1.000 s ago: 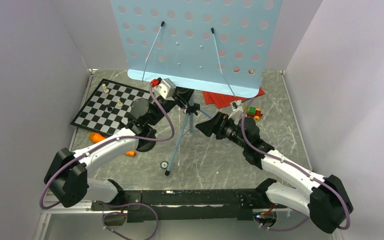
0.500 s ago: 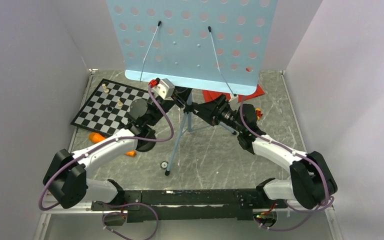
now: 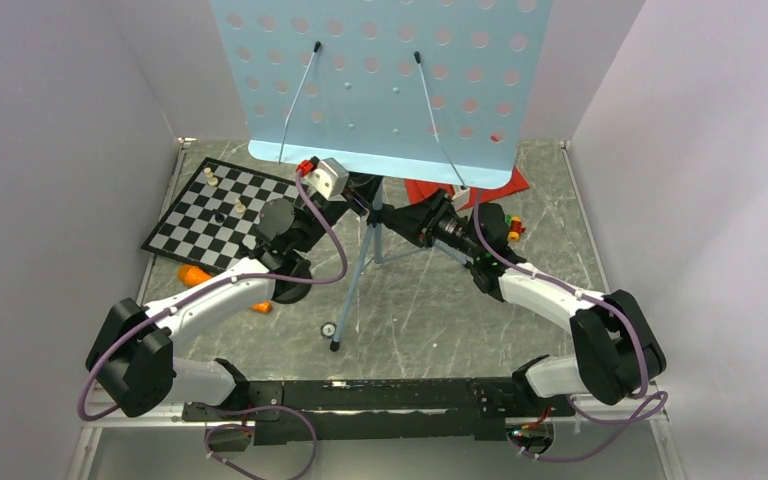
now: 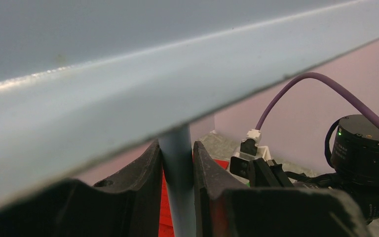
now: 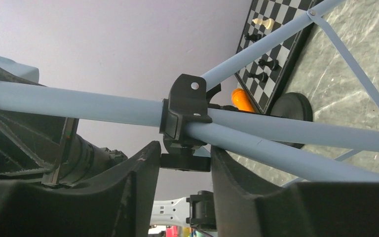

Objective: Pack up the instrument practice props

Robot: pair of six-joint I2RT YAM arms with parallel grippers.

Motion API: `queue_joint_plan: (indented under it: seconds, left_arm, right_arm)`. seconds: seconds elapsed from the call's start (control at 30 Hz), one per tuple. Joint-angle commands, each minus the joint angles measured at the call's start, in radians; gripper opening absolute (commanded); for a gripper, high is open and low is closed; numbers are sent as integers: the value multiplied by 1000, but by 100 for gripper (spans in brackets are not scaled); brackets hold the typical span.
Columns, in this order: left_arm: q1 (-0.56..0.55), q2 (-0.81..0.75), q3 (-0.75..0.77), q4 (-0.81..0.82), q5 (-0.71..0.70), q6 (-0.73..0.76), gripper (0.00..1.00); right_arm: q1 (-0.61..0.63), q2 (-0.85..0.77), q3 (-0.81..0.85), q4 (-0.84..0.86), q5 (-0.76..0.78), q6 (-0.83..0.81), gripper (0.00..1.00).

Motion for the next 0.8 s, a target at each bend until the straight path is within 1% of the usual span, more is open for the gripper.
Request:
queue_joint_plan:
  seconds: [0.0, 0.2, 0.27, 0.33, 0.37, 0.4, 0.43, 0.47, 0.5, 0.53, 0.57, 0.63, 0.73, 0.77]
  left_arm:
    - [11, -10, -25, -43, 1, 69, 0]
    - [10, -13, -30, -46, 1, 67, 0]
    - [11, -13, -31, -47, 2, 65, 0]
    - [11, -11, -31, -49, 3, 64, 0]
    - [12, -10, -31, -48, 3, 63, 0]
    - [10, -10, -30, -48, 3, 63, 0]
    - [11, -9, -30, -48, 2, 63, 0]
    - [10, -10, -30, -49, 1, 63, 0]
    - [11, -10, -29, -48, -3, 65, 0]
    - [10, -10, -28, -50, -5, 67, 0]
    - [10, -11, -27, -52, -7, 69, 0]
    - [9, -11, -25, -57, -6, 72, 0]
    - [9, -10, -19, -61, -4, 69, 0]
    - [9, -8, -18, -63, -2, 66, 0]
  right_arm:
    - [-4, 7, 47, 83, 13, 32, 39]
    - [-4, 21, 81, 67, -8, -4, 23]
    - [-2, 11, 109, 14, -17, -67, 21]
    - [4, 0, 152, -74, -27, -163, 22]
    - [8, -6, 171, -116, -28, -212, 23]
    - [10, -12, 188, -167, -25, -250, 27]
    - [11, -19, 198, -207, -20, -274, 34]
    - [11, -30, 202, -234, -15, -283, 46]
    - [11, -42, 202, -258, -2, -295, 55]
    - [11, -56, 202, -277, 13, -311, 61]
    - [11, -69, 204, -297, 28, -326, 65]
    - [11, -82, 208, -317, 31, -349, 69]
    - [18, -82, 219, -332, 20, -375, 70]
    - [25, -81, 233, -357, 28, -399, 69]
